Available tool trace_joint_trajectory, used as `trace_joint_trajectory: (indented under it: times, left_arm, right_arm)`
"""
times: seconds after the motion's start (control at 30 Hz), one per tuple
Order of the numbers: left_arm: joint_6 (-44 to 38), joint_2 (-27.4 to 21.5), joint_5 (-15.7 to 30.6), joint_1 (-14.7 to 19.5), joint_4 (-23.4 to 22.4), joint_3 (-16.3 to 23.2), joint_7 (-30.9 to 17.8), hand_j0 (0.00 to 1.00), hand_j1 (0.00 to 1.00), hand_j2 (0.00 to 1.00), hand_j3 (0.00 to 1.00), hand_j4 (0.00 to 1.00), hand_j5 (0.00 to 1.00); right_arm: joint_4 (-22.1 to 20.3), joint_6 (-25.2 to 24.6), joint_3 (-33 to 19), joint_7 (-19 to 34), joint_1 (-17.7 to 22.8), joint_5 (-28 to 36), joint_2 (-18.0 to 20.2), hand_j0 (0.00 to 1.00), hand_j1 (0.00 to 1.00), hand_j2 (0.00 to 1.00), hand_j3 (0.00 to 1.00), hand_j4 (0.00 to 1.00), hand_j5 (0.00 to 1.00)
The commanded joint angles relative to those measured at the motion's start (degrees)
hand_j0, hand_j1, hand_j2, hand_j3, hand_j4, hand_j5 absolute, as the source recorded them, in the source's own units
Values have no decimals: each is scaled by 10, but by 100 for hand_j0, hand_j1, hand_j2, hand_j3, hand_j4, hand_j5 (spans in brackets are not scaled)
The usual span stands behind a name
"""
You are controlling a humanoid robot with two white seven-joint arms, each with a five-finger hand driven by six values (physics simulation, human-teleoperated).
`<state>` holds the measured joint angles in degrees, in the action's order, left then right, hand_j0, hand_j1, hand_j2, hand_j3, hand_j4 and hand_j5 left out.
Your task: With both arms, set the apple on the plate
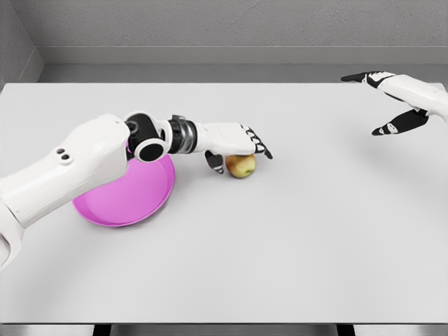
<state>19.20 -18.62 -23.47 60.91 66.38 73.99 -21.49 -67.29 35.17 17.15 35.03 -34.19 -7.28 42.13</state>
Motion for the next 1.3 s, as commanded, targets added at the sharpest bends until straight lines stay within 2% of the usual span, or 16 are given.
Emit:
trace_joint_trajectory:
  times: [0.0, 0.27, 0.87, 1.03, 1.17, 1.27]
  left_arm:
    - [0, 2, 1, 0, 0, 4, 0, 88, 88, 88, 88, 88, 88]
    - [0, 3, 0, 1, 0, 12, 1, 83, 83, 83, 83, 83, 83]
    - [15, -3, 0, 10, 1, 23, 2, 54, 54, 54, 54, 54, 54]
    - [23, -7, 3, 17, 5, 22, 2, 54, 54, 54, 54, 54, 54]
    - [80, -42, 15, 24, 11, 20, 3, 51, 51, 51, 51, 51, 51]
    - [130, -110, 32, 27, 81, 17, 4, 51, 51, 51, 51, 51, 51]
  right_arm:
    - [0, -2, 0, 0, 1, 4, 1, 100, 100, 100, 100, 100, 100]
    - [1, -2, 0, 0, 0, 4, 1, 100, 100, 100, 100, 100, 100]
    - [1, -2, 0, 0, 1, 4, 2, 100, 100, 100, 100, 100, 100]
    - [2, -2, 1, 0, 0, 4, 2, 100, 100, 100, 100, 100, 100]
    - [3, -2, 0, 0, 0, 4, 2, 100, 100, 100, 100, 100, 100]
    - [3, -2, 0, 0, 0, 4, 2, 100, 100, 100, 100, 100, 100]
